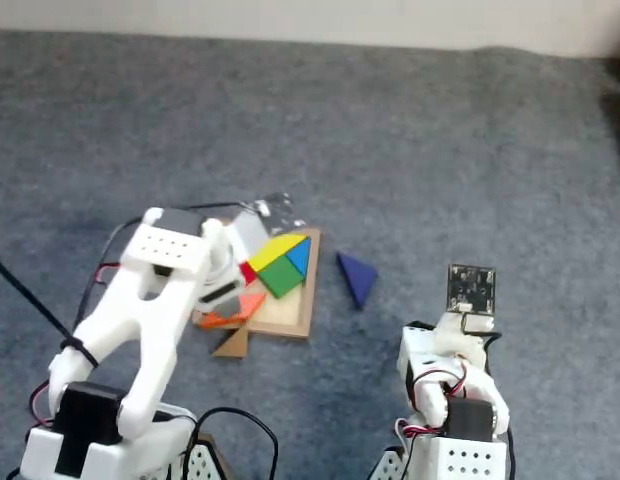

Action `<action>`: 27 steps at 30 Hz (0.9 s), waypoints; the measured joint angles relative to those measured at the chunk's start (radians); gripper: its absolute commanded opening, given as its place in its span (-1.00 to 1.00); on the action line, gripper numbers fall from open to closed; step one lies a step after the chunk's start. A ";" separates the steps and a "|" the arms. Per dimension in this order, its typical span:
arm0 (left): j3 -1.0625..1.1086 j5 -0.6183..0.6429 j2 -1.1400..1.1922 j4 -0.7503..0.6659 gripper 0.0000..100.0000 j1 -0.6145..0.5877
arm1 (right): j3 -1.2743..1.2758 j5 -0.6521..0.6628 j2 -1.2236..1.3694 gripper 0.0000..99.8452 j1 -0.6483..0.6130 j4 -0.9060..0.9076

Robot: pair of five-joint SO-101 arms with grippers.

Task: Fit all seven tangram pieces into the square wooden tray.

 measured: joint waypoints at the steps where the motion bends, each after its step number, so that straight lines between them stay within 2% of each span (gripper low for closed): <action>1: 0.000 0.000 0.000 0.000 -0.65 -0.017 | 0.000 0.000 0.000 -0.98 0.000 0.000; 7: 0.000 0.000 0.000 0.000 -0.65 -0.106 | 0.000 0.000 0.000 -0.98 0.000 0.000; 12: 0.052 0.000 0.000 -0.006 -0.65 -0.115 | 0.000 0.000 0.000 -0.98 0.000 0.000; 21: 0.173 -0.002 -0.006 -0.219 -0.65 -0.094 | 0.000 0.000 0.000 -0.98 0.000 0.000; 27: 0.161 -0.005 -0.008 -0.233 -0.65 -0.092 | 0.000 0.000 0.000 -0.98 0.000 0.000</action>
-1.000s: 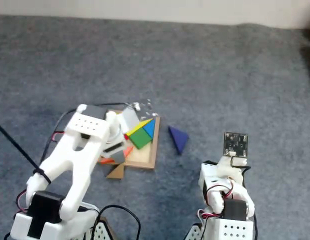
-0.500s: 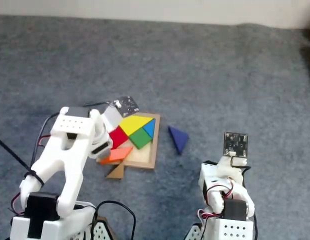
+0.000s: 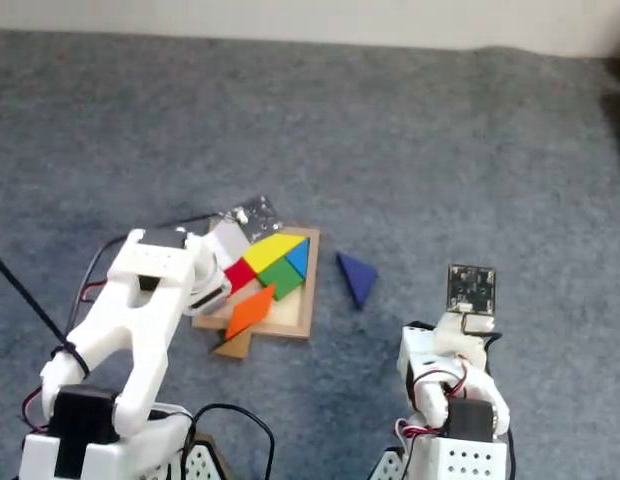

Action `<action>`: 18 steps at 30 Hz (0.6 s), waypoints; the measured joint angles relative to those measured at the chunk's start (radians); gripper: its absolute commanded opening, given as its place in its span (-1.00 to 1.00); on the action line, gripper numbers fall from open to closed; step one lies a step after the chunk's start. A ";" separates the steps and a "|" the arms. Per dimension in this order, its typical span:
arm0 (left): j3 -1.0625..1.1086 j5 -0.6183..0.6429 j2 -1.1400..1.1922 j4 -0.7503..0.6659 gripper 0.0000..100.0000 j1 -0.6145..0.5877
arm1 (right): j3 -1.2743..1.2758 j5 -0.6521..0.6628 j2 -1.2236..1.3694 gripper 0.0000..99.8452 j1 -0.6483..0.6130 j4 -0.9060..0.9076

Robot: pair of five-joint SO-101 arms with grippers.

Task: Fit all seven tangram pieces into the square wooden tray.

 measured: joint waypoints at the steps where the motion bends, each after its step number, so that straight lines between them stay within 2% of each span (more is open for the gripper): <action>1: -0.009 0.000 0.000 0.002 -0.65 0.000 | 0.000 0.000 0.000 -0.98 0.000 0.000; 4: -0.066 0.000 0.000 0.054 -0.65 0.000 | 0.000 0.000 0.000 -0.98 0.000 0.000; 10: -0.235 0.000 0.000 0.262 -0.65 -0.003 | 0.000 0.000 0.000 -0.98 0.000 0.000; 14: -0.262 0.000 0.000 0.367 -0.65 0.028 | 0.000 0.000 0.000 -0.98 0.000 0.000; 18: -0.262 0.100 0.000 0.413 -0.65 0.087 | 0.000 0.000 0.000 -0.98 0.000 0.000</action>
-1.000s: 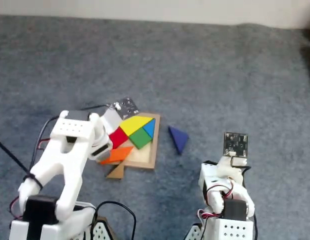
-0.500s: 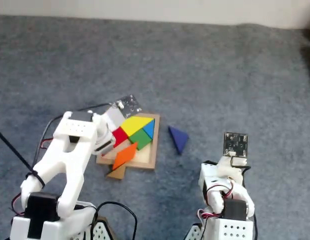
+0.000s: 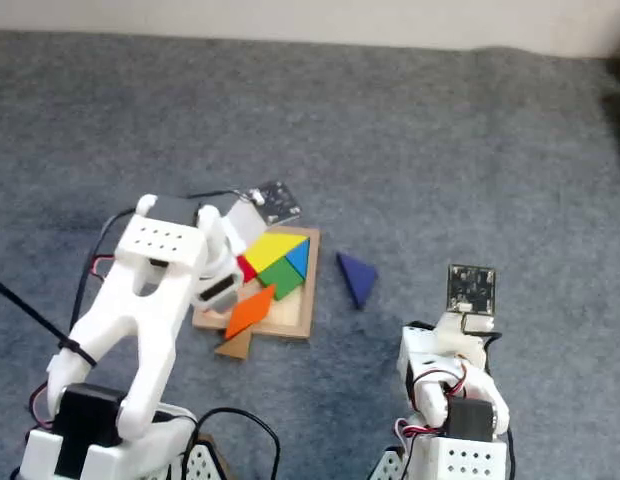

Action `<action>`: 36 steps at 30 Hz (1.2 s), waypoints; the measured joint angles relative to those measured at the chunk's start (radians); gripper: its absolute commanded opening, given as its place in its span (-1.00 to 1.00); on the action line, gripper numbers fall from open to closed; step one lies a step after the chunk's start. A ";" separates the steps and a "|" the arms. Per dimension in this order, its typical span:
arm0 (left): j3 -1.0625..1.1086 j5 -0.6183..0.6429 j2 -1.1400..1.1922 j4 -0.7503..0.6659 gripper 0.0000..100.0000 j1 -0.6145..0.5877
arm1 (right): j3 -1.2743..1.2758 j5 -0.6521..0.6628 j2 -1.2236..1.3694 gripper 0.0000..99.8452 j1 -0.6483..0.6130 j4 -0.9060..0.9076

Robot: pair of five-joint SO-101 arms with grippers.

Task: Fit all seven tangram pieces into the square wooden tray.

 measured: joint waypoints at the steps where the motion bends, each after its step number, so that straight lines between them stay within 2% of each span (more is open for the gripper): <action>1: 0.000 0.026 0.000 0.002 -0.65 0.009 | 0.000 0.000 0.000 -0.98 0.000 0.000; 7: 0.048 0.084 0.000 0.006 -0.65 0.091 | 0.000 0.000 0.000 -0.98 0.000 0.000; 15: 0.218 0.089 -0.002 -0.189 -0.65 0.126 | 0.000 0.000 0.000 -0.98 0.000 0.000; 24: 0.216 0.092 -0.002 -0.338 -0.65 0.008 | 0.000 0.000 0.000 -0.98 0.000 0.000; 27: 0.218 0.058 0.000 -0.367 -0.65 -0.029 | 0.000 0.000 0.000 -0.98 0.000 0.000; 33: 0.218 0.025 0.000 -0.377 -0.65 -0.052 | 0.000 0.000 0.000 -0.98 0.000 0.000; 36: 0.190 0.025 0.000 -0.334 -0.65 -0.054 | 0.000 0.000 0.000 -0.98 0.000 0.000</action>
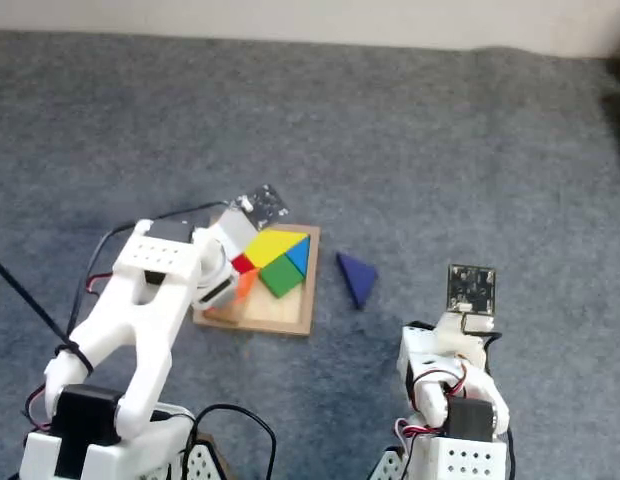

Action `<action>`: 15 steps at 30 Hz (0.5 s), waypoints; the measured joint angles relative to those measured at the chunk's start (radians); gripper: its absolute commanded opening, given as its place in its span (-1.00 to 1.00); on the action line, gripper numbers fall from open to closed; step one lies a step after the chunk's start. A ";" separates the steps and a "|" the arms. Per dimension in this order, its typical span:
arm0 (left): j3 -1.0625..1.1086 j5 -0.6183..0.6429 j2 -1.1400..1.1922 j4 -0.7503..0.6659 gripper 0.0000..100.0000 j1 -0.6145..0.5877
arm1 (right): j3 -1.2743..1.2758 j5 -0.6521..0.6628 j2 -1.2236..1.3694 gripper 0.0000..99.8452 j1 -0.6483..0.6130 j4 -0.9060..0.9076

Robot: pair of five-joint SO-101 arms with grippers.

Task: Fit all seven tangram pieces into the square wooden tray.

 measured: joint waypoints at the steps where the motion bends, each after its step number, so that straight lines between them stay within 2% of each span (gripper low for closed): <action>1: -0.021 0.000 0.000 0.025 -0.65 0.000 | 0.000 0.000 0.000 -0.98 0.000 0.000; 7: -0.169 -0.002 0.000 0.137 -0.65 0.000 | 0.000 0.000 0.000 -0.98 0.000 0.000; 12: -0.196 -0.002 0.000 0.130 -0.65 0.000 | 0.000 0.000 0.000 -0.98 0.000 0.000; 15: -0.184 -0.003 0.000 0.063 -0.65 0.000 | 0.000 0.000 0.000 -0.98 0.000 0.000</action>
